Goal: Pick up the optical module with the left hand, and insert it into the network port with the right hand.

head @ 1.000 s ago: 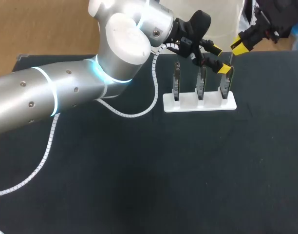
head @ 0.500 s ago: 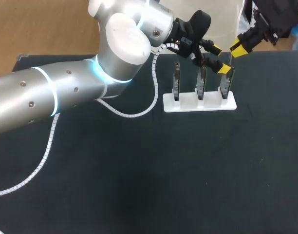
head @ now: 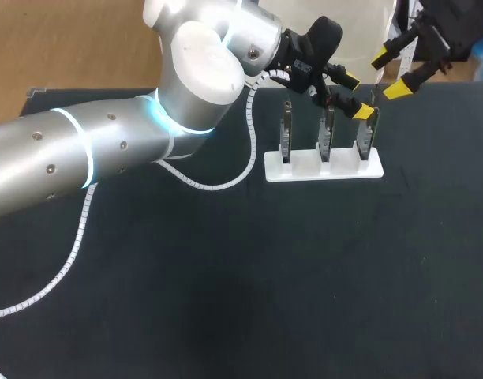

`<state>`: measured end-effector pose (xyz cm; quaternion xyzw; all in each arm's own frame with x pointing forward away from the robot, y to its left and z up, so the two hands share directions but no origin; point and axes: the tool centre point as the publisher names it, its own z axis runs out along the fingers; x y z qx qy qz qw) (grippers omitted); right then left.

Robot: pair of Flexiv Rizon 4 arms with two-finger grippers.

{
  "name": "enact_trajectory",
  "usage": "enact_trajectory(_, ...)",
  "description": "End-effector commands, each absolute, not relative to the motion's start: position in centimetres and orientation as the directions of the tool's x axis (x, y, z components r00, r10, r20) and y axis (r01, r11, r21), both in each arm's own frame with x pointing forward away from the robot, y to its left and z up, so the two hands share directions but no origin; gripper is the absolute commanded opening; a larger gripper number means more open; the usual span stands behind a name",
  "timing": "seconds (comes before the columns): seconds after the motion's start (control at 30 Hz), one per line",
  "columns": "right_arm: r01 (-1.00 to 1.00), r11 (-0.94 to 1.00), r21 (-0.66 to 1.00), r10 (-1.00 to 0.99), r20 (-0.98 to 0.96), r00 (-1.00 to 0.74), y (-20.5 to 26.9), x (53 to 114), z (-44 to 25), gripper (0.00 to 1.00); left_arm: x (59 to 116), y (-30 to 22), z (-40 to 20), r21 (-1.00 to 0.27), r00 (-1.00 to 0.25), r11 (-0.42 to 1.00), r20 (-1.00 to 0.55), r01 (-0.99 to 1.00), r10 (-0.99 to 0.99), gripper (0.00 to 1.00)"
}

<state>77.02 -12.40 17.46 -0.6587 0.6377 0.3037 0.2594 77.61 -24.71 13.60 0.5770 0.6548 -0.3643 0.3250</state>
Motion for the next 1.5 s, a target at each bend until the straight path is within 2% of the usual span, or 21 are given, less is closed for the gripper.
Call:
enact_trajectory(0.03,-0.996,-0.073,0.052,-0.657,-0.753,0.008,-13.2,77.0,17.8,1.00,77.6,-24.7,13.7,-0.104,-0.125,0.069,-0.844,0.992,0.522,1.00)
enact_trajectory(0.3,-0.985,-0.155,0.070,-0.616,-0.787,0.040,-14.1,76.6,18.5,1.00,77.6,-24.7,13.7,-0.104,-0.125,0.069,-0.844,0.992,0.522,1.00)
enact_trajectory(0.53,-0.988,-0.144,0.057,-0.623,-0.781,0.046,-14.3,76.6,18.7,1.00,77.6,-24.7,13.7,-0.104,-0.125,0.069,-0.844,0.992,0.522,1.00)
enact_trajectory(0.57,-0.990,-0.131,0.055,-0.627,-0.778,0.040,-14.3,76.6,18.8,0.68,77.6,-24.7,13.7,-0.104,-0.125,0.069,-0.844,0.992,0.522,1.00)
enact_trajectory(0.67,-0.994,-0.095,0.049,-0.641,-0.767,0.023,-14.2,76.6,18.7,0.00,77.6,-24.7,13.7,-0.104,-0.125,0.069,-0.844,0.992,0.522,1.00)
enact_trajectory(1.5,-0.998,-0.062,0.008,-0.633,-0.774,0.033,-11.5,76.3,18.9,0.00,77.6,-24.7,13.7,-0.104,-0.125,0.069,-0.844,0.992,0.522,1.00)
